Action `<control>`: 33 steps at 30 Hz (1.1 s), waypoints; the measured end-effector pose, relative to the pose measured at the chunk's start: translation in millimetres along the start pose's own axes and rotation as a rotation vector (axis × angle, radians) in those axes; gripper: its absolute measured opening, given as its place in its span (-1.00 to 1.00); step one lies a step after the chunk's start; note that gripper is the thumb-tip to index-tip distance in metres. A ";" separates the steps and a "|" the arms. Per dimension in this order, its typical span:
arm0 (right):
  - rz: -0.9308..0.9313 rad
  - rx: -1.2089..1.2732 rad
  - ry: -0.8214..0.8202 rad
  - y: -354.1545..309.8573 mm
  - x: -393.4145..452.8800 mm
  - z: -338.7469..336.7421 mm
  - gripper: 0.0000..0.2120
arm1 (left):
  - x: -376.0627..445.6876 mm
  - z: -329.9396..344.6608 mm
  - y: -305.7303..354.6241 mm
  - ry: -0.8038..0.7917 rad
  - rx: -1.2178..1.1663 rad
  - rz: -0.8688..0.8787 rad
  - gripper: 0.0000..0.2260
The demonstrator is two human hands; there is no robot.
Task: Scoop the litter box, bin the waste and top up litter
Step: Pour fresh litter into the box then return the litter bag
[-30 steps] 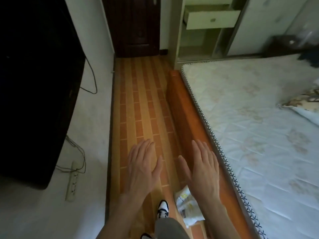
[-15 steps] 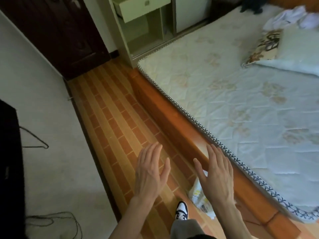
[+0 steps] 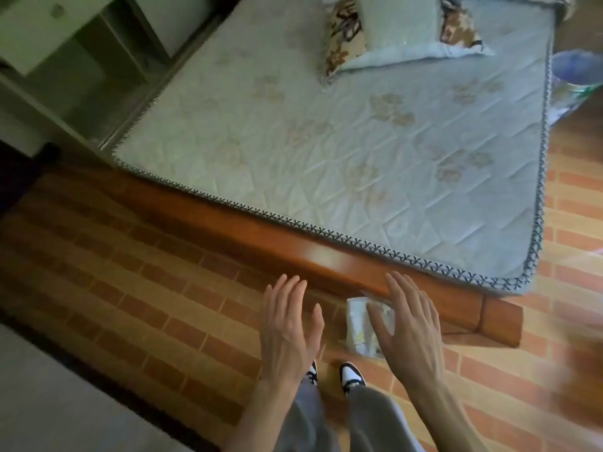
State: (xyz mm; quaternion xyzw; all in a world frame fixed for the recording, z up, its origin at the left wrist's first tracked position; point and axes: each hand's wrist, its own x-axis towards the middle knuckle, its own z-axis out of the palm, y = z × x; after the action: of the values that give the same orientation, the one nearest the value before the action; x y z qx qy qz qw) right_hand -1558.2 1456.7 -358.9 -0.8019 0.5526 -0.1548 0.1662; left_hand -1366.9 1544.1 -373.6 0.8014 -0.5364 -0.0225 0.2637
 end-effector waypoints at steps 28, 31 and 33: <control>0.409 -0.132 -0.023 186.0 -55.8 292.7 -0.44 | -48.2 355.2 -117.3 -0.504 -0.150 0.353 -0.62; 0.381 -0.155 -0.045 211.2 -51.2 321.6 -0.43 | -55.3 389.2 -127.7 -0.519 -0.136 0.359 -0.60; 0.361 -0.175 -0.070 228.0 -44.5 338.5 -0.40 | -54.8 408.6 -133.0 -0.529 -0.117 0.356 -0.59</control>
State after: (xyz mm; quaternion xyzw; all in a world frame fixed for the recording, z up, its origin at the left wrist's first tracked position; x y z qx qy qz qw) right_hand -1617.5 1454.6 -765.1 -0.7062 0.6925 -0.0459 0.1400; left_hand -1407.6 1467.0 -797.9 0.6450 -0.7157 -0.2143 0.1606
